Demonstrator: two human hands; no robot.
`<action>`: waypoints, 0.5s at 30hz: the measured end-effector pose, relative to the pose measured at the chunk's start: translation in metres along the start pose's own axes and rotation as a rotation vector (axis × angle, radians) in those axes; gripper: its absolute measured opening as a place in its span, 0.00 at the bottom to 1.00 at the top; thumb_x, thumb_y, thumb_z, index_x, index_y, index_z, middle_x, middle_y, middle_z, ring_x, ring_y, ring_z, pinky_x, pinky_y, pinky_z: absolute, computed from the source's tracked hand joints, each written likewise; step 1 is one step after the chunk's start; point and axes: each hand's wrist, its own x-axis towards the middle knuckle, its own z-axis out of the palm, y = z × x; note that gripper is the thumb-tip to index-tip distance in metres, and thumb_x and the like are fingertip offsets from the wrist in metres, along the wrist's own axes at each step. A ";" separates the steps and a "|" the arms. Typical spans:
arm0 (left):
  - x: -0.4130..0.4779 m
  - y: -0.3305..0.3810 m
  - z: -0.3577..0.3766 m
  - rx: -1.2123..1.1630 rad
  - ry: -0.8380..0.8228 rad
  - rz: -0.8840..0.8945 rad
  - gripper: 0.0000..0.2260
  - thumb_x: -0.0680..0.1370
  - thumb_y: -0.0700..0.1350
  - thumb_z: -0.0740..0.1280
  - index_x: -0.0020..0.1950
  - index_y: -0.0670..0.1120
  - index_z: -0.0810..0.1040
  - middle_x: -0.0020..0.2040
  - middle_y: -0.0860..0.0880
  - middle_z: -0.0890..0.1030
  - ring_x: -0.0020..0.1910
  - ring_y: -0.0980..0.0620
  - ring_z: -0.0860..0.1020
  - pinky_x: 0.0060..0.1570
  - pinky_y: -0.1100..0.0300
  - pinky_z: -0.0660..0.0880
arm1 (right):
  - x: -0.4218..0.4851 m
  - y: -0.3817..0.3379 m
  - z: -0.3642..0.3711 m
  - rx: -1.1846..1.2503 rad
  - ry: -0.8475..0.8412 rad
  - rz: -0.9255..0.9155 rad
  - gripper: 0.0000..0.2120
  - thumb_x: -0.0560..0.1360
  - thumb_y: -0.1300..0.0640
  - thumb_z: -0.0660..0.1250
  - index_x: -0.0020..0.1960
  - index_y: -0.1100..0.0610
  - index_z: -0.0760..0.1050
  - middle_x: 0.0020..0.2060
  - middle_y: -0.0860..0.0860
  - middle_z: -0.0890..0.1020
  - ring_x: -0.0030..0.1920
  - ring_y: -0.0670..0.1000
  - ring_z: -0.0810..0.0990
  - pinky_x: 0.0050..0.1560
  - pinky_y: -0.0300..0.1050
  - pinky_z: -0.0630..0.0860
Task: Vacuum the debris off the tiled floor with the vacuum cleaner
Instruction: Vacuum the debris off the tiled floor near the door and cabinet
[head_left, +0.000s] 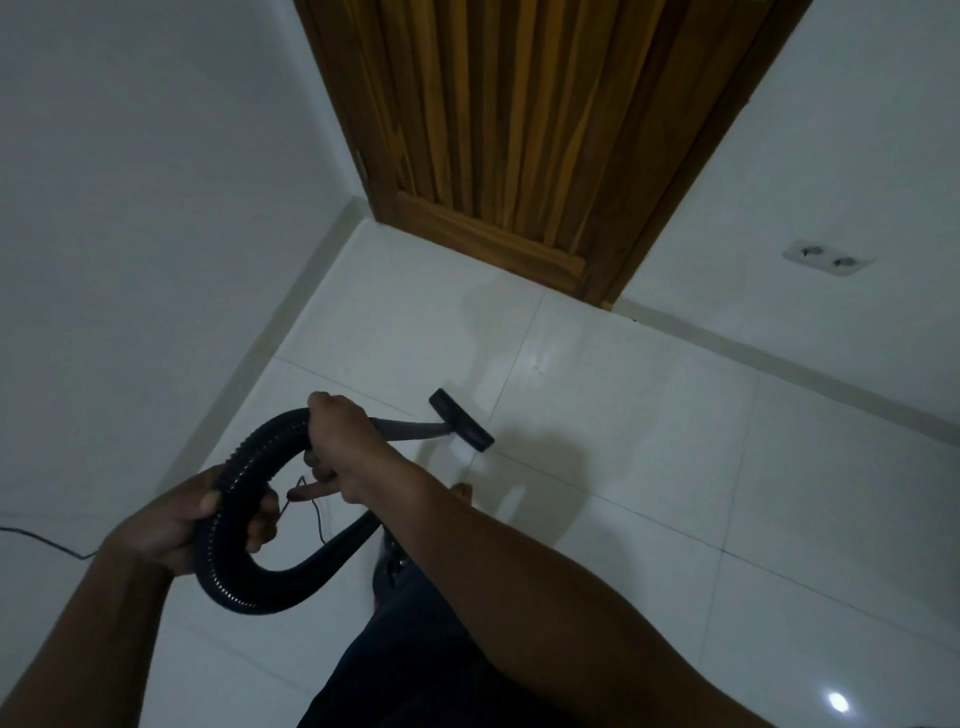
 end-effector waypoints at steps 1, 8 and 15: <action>0.003 0.001 0.002 0.007 -0.001 0.001 0.17 0.80 0.35 0.64 0.63 0.24 0.66 0.54 0.29 0.75 0.52 0.35 0.77 0.57 0.44 0.71 | 0.001 -0.001 -0.002 -0.026 -0.002 -0.016 0.10 0.80 0.63 0.51 0.42 0.57 0.66 0.34 0.55 0.67 0.30 0.50 0.66 0.54 0.64 0.79; -0.005 -0.003 -0.007 0.003 -0.052 -0.008 0.17 0.81 0.36 0.63 0.64 0.25 0.66 0.54 0.30 0.77 0.51 0.36 0.79 0.55 0.46 0.73 | 0.016 0.007 0.008 0.053 -0.014 0.073 0.12 0.78 0.53 0.51 0.51 0.58 0.69 0.28 0.53 0.65 0.24 0.48 0.62 0.47 0.59 0.82; -0.017 -0.021 -0.027 -0.015 0.005 -0.043 0.17 0.82 0.39 0.62 0.63 0.26 0.69 0.52 0.32 0.80 0.49 0.38 0.81 0.53 0.49 0.77 | 0.025 0.025 0.012 0.083 -0.023 0.125 0.12 0.78 0.54 0.51 0.49 0.60 0.70 0.30 0.54 0.67 0.26 0.49 0.64 0.45 0.57 0.82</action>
